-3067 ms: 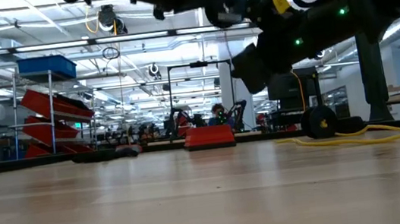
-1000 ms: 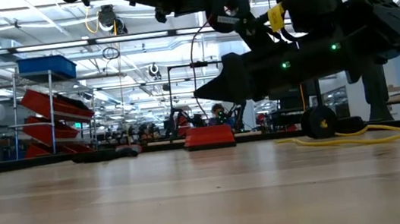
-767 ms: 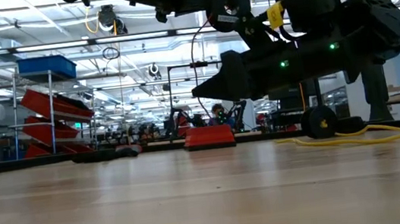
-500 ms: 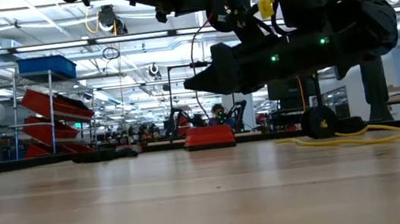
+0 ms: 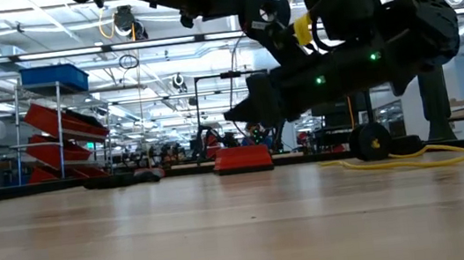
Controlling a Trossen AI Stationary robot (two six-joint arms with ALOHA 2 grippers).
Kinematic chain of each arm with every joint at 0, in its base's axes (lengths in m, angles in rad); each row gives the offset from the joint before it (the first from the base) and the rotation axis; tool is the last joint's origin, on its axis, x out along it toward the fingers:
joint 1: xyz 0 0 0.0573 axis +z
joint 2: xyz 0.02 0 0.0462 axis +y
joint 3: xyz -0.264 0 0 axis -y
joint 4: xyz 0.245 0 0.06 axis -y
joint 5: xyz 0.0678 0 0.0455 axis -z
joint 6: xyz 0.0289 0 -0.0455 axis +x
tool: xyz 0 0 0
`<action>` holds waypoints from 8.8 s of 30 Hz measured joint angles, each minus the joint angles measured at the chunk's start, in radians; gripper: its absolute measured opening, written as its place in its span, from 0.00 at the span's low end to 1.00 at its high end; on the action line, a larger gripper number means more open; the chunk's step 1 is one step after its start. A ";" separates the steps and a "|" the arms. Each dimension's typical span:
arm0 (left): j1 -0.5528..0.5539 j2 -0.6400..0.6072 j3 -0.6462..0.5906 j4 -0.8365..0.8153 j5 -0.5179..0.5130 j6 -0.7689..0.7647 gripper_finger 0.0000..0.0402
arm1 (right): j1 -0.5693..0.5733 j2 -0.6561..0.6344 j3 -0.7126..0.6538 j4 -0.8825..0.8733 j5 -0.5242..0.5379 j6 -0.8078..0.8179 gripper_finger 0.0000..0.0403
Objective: Coil cords
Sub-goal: Coil the red wire onto the spool
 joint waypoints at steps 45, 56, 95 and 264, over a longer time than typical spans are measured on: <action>-0.008 0.008 0.000 -0.354 -0.104 0.135 0.02 | 0.079 -0.328 -0.167 -0.076 0.215 0.092 0.00; -0.008 0.086 -0.001 -0.185 -0.182 0.165 0.02 | 0.090 -0.329 -0.082 -0.182 0.212 0.094 0.00; 0.023 0.138 0.003 0.109 -0.222 0.082 0.02 | 0.110 -0.326 -0.079 -0.229 0.294 0.151 0.07; 0.019 0.086 0.000 -0.188 -0.193 0.131 0.02 | 0.065 -0.174 -0.069 0.015 0.080 0.195 0.00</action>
